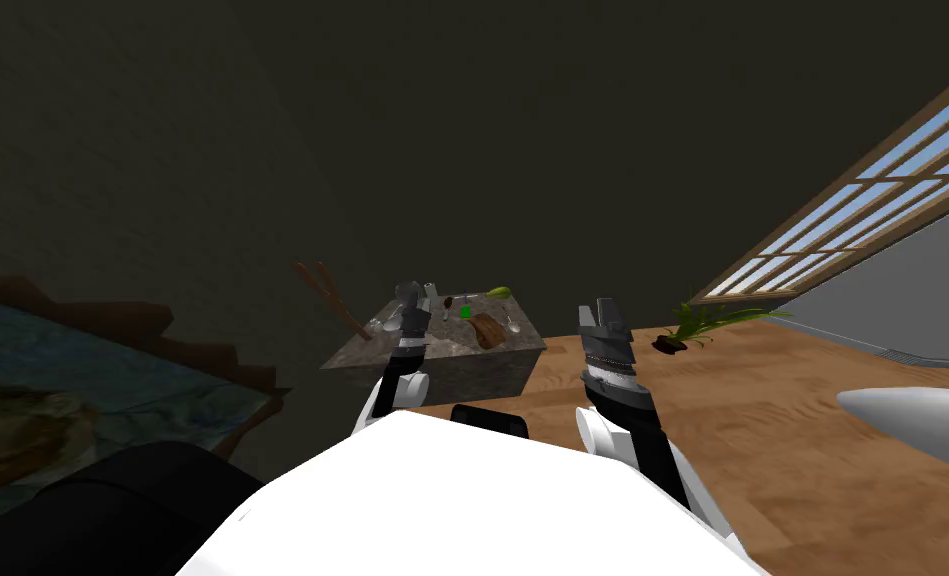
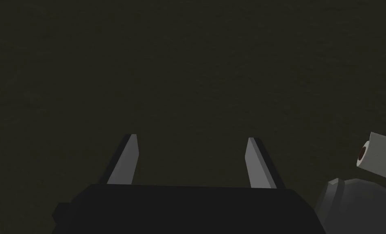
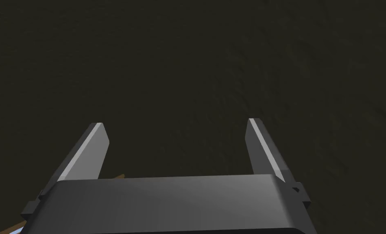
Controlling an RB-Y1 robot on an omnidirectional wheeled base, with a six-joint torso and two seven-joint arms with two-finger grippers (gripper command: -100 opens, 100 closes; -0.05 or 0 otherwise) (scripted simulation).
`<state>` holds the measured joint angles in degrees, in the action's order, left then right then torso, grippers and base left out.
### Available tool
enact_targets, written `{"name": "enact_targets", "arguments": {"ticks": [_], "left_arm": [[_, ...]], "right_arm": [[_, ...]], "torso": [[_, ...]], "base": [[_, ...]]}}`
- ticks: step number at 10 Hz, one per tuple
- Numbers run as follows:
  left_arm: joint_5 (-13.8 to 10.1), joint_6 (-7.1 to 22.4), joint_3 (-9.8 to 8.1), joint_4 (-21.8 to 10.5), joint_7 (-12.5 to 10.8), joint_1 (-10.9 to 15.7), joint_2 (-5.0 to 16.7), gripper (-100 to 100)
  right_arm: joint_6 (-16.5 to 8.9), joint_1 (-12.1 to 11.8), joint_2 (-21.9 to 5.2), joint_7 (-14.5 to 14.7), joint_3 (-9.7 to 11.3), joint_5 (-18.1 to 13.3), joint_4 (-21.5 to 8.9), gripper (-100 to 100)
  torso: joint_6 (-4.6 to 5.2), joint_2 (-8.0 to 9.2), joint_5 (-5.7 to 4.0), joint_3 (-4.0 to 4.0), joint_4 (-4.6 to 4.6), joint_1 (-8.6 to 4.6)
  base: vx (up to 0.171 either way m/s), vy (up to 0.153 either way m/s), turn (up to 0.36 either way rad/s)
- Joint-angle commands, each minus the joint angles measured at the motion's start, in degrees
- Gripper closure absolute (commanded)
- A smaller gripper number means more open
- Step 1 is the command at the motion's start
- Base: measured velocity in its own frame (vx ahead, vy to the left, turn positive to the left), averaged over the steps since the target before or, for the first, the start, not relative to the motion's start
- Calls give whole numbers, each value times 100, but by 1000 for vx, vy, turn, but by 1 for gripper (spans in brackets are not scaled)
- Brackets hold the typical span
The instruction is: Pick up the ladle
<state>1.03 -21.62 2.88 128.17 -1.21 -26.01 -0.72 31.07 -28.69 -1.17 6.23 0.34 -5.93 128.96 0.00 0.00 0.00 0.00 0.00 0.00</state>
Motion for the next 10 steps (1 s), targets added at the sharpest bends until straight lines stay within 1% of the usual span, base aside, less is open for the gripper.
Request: {"name": "enact_targets", "arguments": {"ticks": [1,3,5,8,9,10], "left_arm": [[0,0,0,0,0,0,0,0],[0,0,-1,0,0,0,1,0],[0,0,-1,0,0,1,2,0],[0,0,-2,0,0,1,2,0],[0,0,-2,0,0,1,2,0],[0,0,-2,0,0,-1,2,0]], "right_arm": [[7,-26,-242,151,-76,-61,-77,-100],[19,-68,-499,369,-181,-150,-186,-100],[36,-130,-801,665,-320,-275,-335,-100],[72,-255,-1297,1188,-581,-519,-616,-100],[72,-255,-1340,1225,-581,-519,-616,-100],[86,-306,-1542,1435,-676,-613,-723,-100]], "torso": [[0,0,0,0,0,0],[-1,0,-9,0,0,-46],[-1,6,-16,3,1,-72],[-2,7,-18,4,1,-79],[-2,10,-19,6,2,-85],[4,0,-17,1,1,-67]], "base": [[-7,-51,161],[4,-143,223],[-33,-179,258],[-37,-194,348],[-26,-150,95],[-24,-96,201]]}}
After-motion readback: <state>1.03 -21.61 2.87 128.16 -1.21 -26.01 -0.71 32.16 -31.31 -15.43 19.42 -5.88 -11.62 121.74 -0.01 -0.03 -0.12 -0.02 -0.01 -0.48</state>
